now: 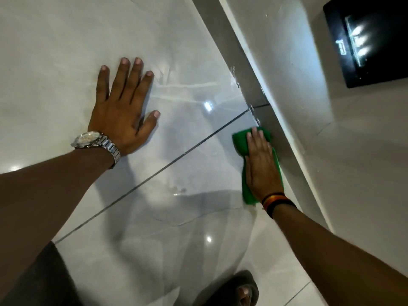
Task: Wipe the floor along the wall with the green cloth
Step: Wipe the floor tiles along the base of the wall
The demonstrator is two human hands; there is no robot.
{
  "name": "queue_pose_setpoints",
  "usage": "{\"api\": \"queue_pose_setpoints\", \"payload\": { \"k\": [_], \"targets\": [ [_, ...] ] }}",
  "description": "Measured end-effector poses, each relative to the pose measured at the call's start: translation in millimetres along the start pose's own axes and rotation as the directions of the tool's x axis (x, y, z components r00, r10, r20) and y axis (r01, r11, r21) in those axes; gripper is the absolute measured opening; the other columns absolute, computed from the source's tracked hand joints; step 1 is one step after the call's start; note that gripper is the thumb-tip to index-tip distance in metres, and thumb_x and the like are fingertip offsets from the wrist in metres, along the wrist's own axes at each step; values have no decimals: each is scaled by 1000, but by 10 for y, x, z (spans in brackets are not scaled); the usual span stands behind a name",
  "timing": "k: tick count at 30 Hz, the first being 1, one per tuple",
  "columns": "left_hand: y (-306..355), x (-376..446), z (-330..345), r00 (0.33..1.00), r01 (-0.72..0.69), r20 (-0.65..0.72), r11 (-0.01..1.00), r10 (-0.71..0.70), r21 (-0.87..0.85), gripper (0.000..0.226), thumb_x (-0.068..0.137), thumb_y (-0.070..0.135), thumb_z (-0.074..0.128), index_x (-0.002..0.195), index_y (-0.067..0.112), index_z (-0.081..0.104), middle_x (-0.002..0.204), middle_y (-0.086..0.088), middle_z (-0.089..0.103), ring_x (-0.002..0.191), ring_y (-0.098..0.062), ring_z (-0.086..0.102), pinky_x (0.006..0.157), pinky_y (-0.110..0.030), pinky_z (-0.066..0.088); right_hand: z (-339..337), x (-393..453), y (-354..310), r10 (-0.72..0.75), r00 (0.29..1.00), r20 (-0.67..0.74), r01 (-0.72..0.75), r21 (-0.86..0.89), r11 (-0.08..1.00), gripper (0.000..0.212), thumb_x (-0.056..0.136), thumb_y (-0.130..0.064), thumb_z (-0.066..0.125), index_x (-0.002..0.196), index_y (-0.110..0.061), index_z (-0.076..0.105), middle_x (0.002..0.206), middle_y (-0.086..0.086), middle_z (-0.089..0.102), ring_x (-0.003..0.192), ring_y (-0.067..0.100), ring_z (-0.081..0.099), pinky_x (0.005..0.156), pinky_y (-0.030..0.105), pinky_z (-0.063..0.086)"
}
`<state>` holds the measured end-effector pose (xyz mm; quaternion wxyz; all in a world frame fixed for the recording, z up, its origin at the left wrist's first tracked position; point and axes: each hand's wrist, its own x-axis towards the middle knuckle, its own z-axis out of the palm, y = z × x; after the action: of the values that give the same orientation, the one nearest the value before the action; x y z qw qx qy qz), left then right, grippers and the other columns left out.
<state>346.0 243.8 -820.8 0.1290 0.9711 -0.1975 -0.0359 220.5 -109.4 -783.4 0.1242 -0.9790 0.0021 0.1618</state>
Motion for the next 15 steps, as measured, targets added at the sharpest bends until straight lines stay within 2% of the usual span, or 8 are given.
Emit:
{"api": "queue_pose_setpoints", "payload": {
  "k": [4,7,11,15],
  "targets": [
    [3,14,0,1000,-7,7,1000,7,14,83,105,50,36,173,9,17,182,-19,8,169,-40,5,134,-67,2,-143,818,-395,-152,982,-109,158,47,986,63,98,2,46,157,-6,26,166,11,25,155,24,16,126,44,19],
    [11,20,0,1000,-5,-2,1000,5,14,82,104,49,37,173,9,18,182,-19,9,169,-40,5,134,-67,2,-166,1188,-675,-131,977,-167,145,71,987,68,95,11,42,158,-9,25,167,7,24,156,23,16,127,44,17],
    [11,19,7,1000,5,-12,1000,-4,14,83,103,49,37,173,8,19,182,-19,10,169,-40,5,134,-66,2,-90,1112,-882,-82,977,-198,94,50,994,77,88,21,40,158,-8,24,167,9,22,156,25,12,128,42,9],
    [2,18,23,1000,-2,-16,1000,2,21,83,103,48,38,173,9,19,182,-19,10,169,-39,6,134,-67,4,12,958,-1062,-190,968,-163,196,20,980,77,90,19,46,158,-7,22,167,9,15,155,20,2,126,39,-2]
  ]
}}
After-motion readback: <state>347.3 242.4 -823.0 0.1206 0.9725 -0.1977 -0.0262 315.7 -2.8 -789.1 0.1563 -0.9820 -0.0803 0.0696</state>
